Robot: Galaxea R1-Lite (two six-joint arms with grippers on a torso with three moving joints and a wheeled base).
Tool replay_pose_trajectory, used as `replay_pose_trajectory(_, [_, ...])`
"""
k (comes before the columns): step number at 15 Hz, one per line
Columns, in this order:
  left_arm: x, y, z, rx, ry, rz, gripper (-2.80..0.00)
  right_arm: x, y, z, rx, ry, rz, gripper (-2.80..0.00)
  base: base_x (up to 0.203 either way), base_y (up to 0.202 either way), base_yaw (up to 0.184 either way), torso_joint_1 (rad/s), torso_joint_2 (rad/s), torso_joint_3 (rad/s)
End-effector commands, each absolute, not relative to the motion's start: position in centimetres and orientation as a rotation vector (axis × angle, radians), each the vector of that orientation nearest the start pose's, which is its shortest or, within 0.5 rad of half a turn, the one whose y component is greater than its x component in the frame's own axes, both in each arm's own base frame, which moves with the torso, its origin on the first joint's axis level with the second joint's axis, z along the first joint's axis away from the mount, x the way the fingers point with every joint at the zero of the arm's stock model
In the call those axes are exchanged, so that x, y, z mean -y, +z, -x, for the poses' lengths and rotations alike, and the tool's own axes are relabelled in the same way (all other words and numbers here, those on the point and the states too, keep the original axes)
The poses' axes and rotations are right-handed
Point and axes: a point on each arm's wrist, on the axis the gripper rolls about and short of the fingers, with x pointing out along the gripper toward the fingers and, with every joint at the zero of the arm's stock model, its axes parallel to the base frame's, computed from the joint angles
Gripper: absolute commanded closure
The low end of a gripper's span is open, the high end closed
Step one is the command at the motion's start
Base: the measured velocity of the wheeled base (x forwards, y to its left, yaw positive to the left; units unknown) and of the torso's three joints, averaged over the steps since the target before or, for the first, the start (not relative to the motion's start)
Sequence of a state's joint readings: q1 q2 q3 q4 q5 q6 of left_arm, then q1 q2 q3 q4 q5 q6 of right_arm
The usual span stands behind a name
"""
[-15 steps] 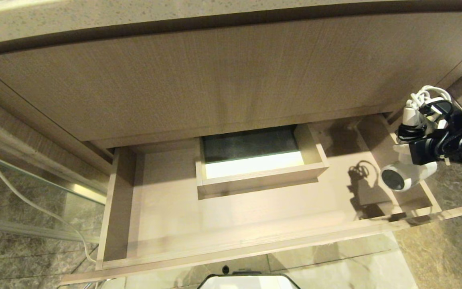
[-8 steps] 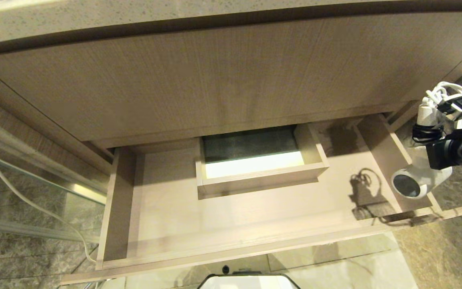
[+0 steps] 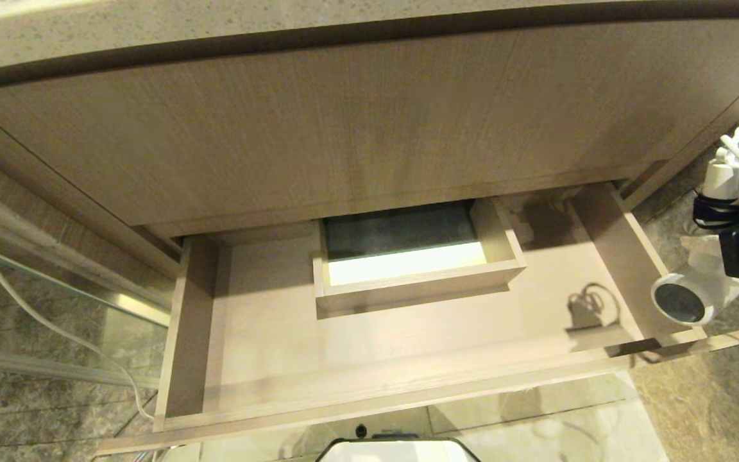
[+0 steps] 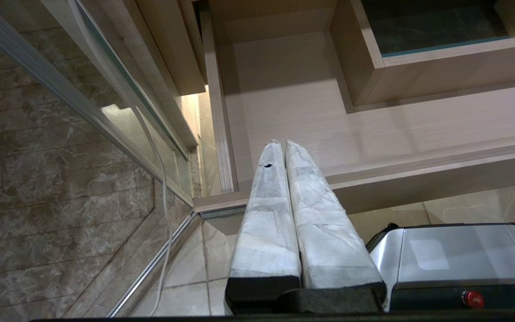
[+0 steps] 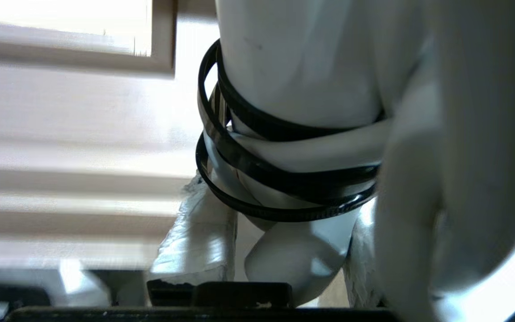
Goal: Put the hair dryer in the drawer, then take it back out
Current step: Place it on the countertop
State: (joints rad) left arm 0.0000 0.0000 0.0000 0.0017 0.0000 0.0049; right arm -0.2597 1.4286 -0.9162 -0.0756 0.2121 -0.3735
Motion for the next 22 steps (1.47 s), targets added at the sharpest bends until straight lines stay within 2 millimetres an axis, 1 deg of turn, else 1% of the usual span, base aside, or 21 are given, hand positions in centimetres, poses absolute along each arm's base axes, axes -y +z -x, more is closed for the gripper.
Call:
replay_pose_trajectory(1, [0.0, 7.5, 2.3, -0.002, 0.000, -0.005, 0.00, 5.9, 23.9, -20.7, -0.428, -0.007, 0.260, 0.00, 0.000, 0.000, 0.000, 0.000, 0.00, 0.000])
replay_pose_trajectory(2, [0.0, 7.5, 2.3, -0.002, 0.000, -0.005, 0.00, 5.8, 24.3, -19.3, -0.417, -0.022, 0.261, 0.00, 0.000, 0.000, 0.000, 0.000, 0.00, 0.000])
replay_pose_trajectory(3, [0.0, 7.5, 2.3, -0.002, 0.000, -0.005, 0.00, 5.7, 24.4, -18.4, -0.413, -0.032, 0.260, 0.00, 0.000, 0.000, 0.000, 0.000, 0.00, 0.000])
replay_pose_trajectory(7, [0.0, 7.5, 2.3, -0.003, 0.000, -0.005, 0.00, 5.5, 25.0, -17.6, -0.385, -0.043, 0.268, 0.00, 0.000, 0.000, 0.000, 0.000, 0.00, 0.000])
replay_pose_trajectory(9, [0.0, 7.5, 2.3, -0.002, 0.000, -0.005, 0.00, 5.1, 25.5, -16.4, -0.353, -0.049, 0.277, 0.00, 0.000, 0.000, 0.000, 0.000, 0.00, 0.000])
replay_pose_trajectory(17, [0.0, 7.5, 2.3, -0.003, 0.000, -0.005, 0.00, 4.9, 26.3, -14.9, -0.297, -0.074, 0.293, 0.00, 0.000, 0.000, 0.000, 0.009, -0.01, -0.003])
replay_pose_trajectory(22, [0.0, 7.5, 2.3, -0.003, 0.000, -0.005, 0.00, 4.7, 26.4, -14.2, -0.287, -0.082, 0.295, 0.00, 0.000, 0.000, 0.000, 0.212, -0.42, -0.166])
